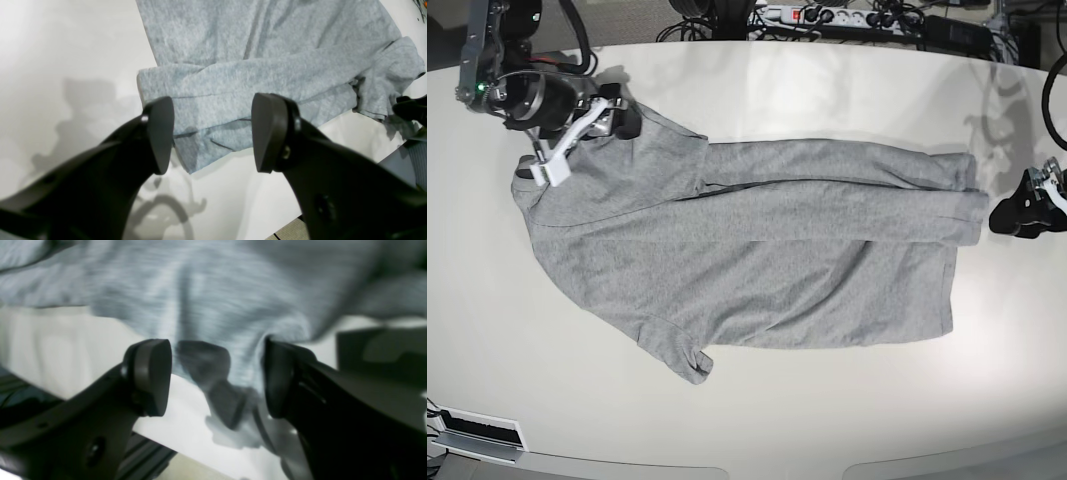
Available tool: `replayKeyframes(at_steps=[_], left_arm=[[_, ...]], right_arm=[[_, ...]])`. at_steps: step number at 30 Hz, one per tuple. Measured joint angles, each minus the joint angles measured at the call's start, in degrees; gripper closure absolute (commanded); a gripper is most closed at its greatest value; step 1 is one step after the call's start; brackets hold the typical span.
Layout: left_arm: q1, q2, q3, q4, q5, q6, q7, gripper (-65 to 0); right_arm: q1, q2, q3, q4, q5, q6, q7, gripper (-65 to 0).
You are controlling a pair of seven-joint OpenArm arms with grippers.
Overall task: Layout the t-shirt on the table in an organized manner, then fold the t-shirt properly
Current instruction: 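Move the right gripper to the folded shirt's collar end and grasp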
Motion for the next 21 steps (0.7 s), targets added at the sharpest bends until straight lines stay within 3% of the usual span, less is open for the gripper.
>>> replayKeyframes(at_steps=[3,4,7,11,16,18,21], left_arm=[[0.02,0.00,0.00,0.00,0.00,0.00,0.02,-37.5],[0.02,0.00,0.00,0.00,0.00,0.00,0.02,-37.5],[0.04,-0.02,0.00,0.00,0.02,0.00,0.00,-37.5],[0.02,0.00,0.00,0.00,0.00,0.00,0.00,-37.5],[0.02,0.00,0.00,0.00,0.00,0.00,0.02,-37.5],[0.02,0.00,0.00,0.00,0.00,0.00,0.00,-37.5],[0.02,0.00,0.00,0.00,-0.04,0.00,0.52,-37.5]], right_arm=[[0.85,-0.26,-1.33,-0.13,-0.24,4.13,-3.74,-3.4],[1.40,-0.26,-1.31,-0.15,-0.02,5.40,-5.35,0.0],[4.04,-0.09,-1.14,0.63,4.55,7.48,-12.28,0.0],[5.31,0.22,-1.09,7.56,16.87,7.91,-20.59,0.0],[6.32,1.29,-1.09,16.68,19.15,7.98,-20.20,0.0],[8.76,1.46,-1.09,17.33,18.93,7.93,-17.68,0.0],[12.41,1.51,-2.12,17.33,12.85,8.02,-14.32,0.0]])
